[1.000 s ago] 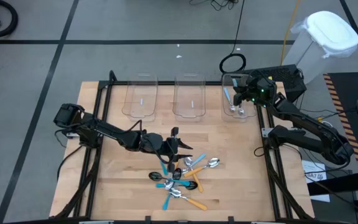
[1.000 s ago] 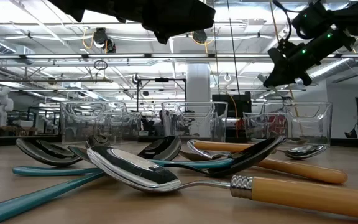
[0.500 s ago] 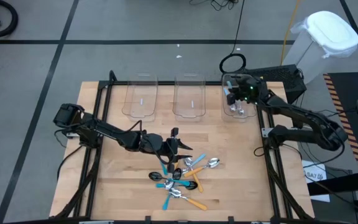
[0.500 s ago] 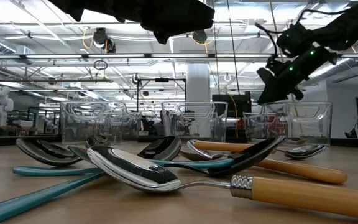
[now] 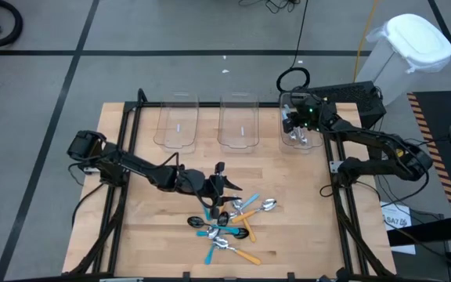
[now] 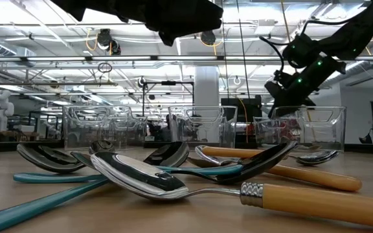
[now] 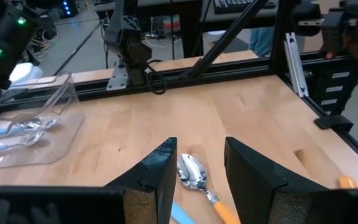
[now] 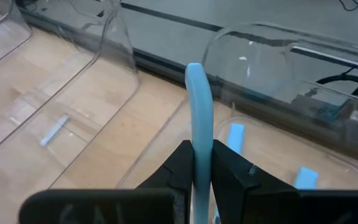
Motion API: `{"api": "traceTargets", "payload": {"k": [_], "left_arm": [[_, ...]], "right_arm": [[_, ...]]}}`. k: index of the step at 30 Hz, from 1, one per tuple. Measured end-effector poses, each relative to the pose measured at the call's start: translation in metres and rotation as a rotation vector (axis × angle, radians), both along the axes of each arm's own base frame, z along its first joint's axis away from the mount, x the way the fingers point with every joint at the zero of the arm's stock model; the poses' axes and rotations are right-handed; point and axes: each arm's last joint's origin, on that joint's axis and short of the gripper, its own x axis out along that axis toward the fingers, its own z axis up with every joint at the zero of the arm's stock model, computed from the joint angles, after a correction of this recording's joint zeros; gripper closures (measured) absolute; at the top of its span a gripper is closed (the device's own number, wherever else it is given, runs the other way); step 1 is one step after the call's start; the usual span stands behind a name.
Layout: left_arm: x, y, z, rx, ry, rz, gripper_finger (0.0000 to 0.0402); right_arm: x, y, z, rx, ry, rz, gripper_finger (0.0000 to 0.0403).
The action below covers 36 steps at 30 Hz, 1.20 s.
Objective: Sort silverware by color (type)
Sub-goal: Put the light blue spoon into the right transparent bin
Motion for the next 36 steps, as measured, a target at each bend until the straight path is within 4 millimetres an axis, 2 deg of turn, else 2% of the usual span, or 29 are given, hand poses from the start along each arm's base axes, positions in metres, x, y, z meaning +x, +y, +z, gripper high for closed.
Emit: {"api": "traceTargets", "payload": {"k": [18,26,36], "left_arm": [[0.0,-0.002,0.0,0.002,-0.001,-0.005,0.0268],[0.0,-0.002,0.0,0.01,-0.002,-0.006,0.0268],[0.0,-0.002,0.0,0.01,-0.003,-0.006,0.0268]], "right_arm": [[-0.003,-0.001,-0.001,0.028,-0.005,-0.038,0.0368],[-0.003,-0.002,-0.002,0.022,-0.007,-0.074,0.0348],[0.0,-0.008,-0.016,0.051,0.054,-0.097,0.0345]]}}
